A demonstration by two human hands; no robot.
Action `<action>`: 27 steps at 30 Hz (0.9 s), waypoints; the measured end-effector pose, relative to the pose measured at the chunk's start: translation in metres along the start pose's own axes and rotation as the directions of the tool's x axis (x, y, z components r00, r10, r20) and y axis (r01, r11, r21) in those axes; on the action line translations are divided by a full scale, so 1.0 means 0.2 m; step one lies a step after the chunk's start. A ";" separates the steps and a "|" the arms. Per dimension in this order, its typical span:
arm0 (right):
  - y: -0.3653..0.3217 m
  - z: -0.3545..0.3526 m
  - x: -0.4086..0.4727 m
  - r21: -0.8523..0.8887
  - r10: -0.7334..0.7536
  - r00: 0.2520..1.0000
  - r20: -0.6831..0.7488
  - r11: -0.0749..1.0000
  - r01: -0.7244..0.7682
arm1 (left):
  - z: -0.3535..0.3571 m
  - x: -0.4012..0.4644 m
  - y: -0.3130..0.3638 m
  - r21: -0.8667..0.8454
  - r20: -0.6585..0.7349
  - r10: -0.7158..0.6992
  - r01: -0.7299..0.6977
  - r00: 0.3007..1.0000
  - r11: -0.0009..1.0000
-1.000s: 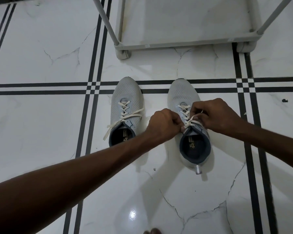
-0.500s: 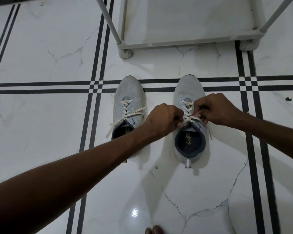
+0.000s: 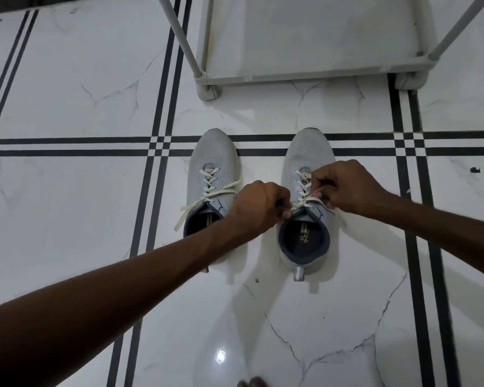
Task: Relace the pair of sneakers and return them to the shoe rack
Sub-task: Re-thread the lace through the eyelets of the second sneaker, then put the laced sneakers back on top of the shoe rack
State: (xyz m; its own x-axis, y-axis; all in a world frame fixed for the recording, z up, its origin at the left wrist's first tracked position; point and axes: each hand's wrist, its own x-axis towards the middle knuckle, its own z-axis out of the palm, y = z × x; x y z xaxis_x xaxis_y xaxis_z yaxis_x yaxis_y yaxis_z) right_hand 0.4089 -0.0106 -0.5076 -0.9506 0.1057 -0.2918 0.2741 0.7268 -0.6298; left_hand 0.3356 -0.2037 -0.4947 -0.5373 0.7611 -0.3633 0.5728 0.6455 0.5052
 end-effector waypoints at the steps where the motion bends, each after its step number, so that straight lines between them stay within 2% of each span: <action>1: -0.02 -0.01 -0.01 0.001 0.004 1.000 -0.009 1.000 -0.004 | -0.03 0.00 0.00 0.000 0.009 -0.013 0.013 1.000 1.000; 3: -0.03 -0.01 -0.06 0.003 0.009 0.996 -0.088 1.000 -0.009 | -0.11 0.00 -0.02 0.017 -0.029 -0.060 0.061 0.998 0.998; 4: -0.03 -0.01 -0.09 0.001 -0.010 0.984 -0.175 1.000 0.010 | -0.16 -0.01 -0.04 -0.001 -0.078 -0.103 0.103 0.992 0.995; 6: -0.04 -0.01 -0.18 -0.039 -0.076 0.921 -0.381 0.997 0.066 | -0.27 -0.04 -0.12 -0.036 -0.186 -0.215 0.211 0.959 0.977; 7: -0.04 -0.01 -0.23 -0.063 -0.076 0.903 -0.424 0.997 0.054 | -0.33 -0.07 -0.19 -0.024 -0.199 -0.268 0.268 0.943 0.963; 9: -0.02 0.02 -0.30 -0.063 0.080 0.938 -0.338 0.992 -0.107 | -0.40 -0.13 -0.35 0.044 -0.090 -0.386 0.391 0.918 0.919; 10: -0.01 0.05 -0.33 -0.070 0.197 0.953 -0.230 0.973 -0.218 | -0.41 -0.17 -0.42 0.072 0.018 -0.466 0.464 0.884 0.883; 11: 0.00 0.09 -0.34 -0.097 0.291 0.950 -0.117 0.948 -0.303 | -0.41 -0.21 -0.49 0.072 0.140 -0.552 0.547 0.822 0.834; 13: 0.00 0.15 -0.34 -0.086 0.401 0.915 0.053 0.914 -0.396 | -0.36 -0.28 -0.58 -0.024 0.331 -0.631 0.675 0.701 0.737; 14: 0.00 0.16 -0.32 -0.021 0.429 0.897 0.110 0.903 -0.429 | -0.32 -0.31 -0.60 -0.105 0.363 -0.626 0.698 0.690 0.708; 16: -0.03 0.18 -0.27 0.155 0.456 0.876 0.159 0.865 -0.478 | -0.22 -0.34 -0.63 -0.174 0.274 -0.609 0.662 0.744 0.729; 18: -0.05 0.20 -0.22 0.235 0.472 0.871 0.134 0.839 -0.491 | -0.15 -0.35 -0.62 -0.160 0.121 -0.610 0.622 0.783 0.767; 20: -0.08 0.22 -0.18 0.210 0.467 0.880 0.084 0.855 -0.474 | -0.12 -0.35 -0.57 -0.174 0.045 -0.594 0.592 0.803 0.787; 27: -0.14 0.27 -0.07 0.154 0.424 0.904 0.051 0.891 -0.427 | -0.07 -0.33 -0.48 -0.315 0.001 -0.548 0.520 0.837 0.794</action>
State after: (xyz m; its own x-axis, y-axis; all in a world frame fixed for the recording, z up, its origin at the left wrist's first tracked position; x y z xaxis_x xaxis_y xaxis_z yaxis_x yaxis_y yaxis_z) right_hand 0.4230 -0.0687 -0.5253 -0.7357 0.3695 -0.5676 0.6725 0.4978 -0.5477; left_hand 0.3071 -0.3164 -0.5091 -0.7626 0.2832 -0.5816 -0.0198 0.8885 0.4585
